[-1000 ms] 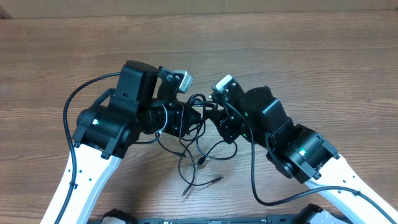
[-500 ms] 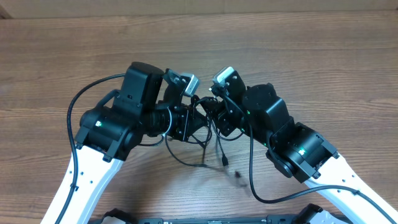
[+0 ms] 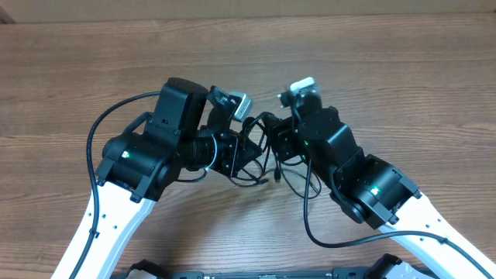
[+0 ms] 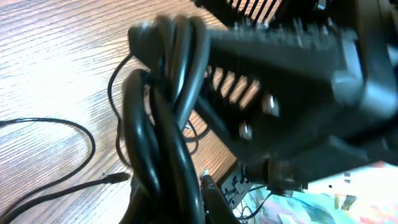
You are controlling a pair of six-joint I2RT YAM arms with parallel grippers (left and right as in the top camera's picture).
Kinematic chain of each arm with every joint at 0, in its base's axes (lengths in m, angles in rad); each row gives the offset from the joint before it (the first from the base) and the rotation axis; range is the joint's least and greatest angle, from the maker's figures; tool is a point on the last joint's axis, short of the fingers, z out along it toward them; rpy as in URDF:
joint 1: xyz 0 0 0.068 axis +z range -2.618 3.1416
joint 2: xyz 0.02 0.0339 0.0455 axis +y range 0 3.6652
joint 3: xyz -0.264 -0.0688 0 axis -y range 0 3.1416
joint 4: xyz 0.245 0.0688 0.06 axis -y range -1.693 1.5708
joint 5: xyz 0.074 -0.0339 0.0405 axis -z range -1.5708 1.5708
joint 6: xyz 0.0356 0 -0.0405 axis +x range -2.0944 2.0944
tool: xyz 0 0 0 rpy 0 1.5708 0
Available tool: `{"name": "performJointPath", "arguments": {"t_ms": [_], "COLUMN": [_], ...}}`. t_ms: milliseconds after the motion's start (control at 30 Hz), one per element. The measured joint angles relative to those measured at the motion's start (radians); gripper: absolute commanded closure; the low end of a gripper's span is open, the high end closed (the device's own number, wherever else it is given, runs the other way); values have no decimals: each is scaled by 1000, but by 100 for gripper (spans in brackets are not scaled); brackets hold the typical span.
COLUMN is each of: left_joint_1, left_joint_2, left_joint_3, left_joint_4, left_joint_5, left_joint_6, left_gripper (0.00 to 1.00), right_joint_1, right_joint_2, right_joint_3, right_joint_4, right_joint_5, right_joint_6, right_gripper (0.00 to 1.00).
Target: Untangle cables
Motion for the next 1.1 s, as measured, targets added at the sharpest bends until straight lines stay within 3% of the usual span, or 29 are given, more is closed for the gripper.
{"name": "performJointPath", "arguments": {"t_ms": [167,400,600,767,833,867,900,967,1100], "left_joint_1": [-6,-19,-19,-19,-19,-19,-20,-20,-20], "left_joint_2": [2,2,2,2,2,2,2,2,11], "left_joint_3": [0,0,0,0,0,0,0,0,0], "left_joint_4": [-31,-68,-70,-70,-67,-63,-54,-38,52], "left_joint_5": [5,42,48,18,-15,-39,-76,-142,-295], "left_joint_6": [28,62,68,70,60,40,19,-34,-141], "left_gripper": [96,96,96,96,88,79,58,36,28], "right_joint_1": [-64,-270,-394,-411,-410,-411,-411,-410,-410], "right_joint_2": [0,0,0,0,0,0,0,0,0], "right_joint_3": [0,0,0,0,0,0,0,0,0], "right_joint_4": [-63,-150,-206,-228,-247,-256,-265,-277,-307], "right_joint_5": [26,82,22,-32,-45,-49,-54,-60,-64], "right_joint_6": [112,241,275,274,273,273,272,271,270], "right_gripper": [20,6,0,0,0,0,0,0,0]}}
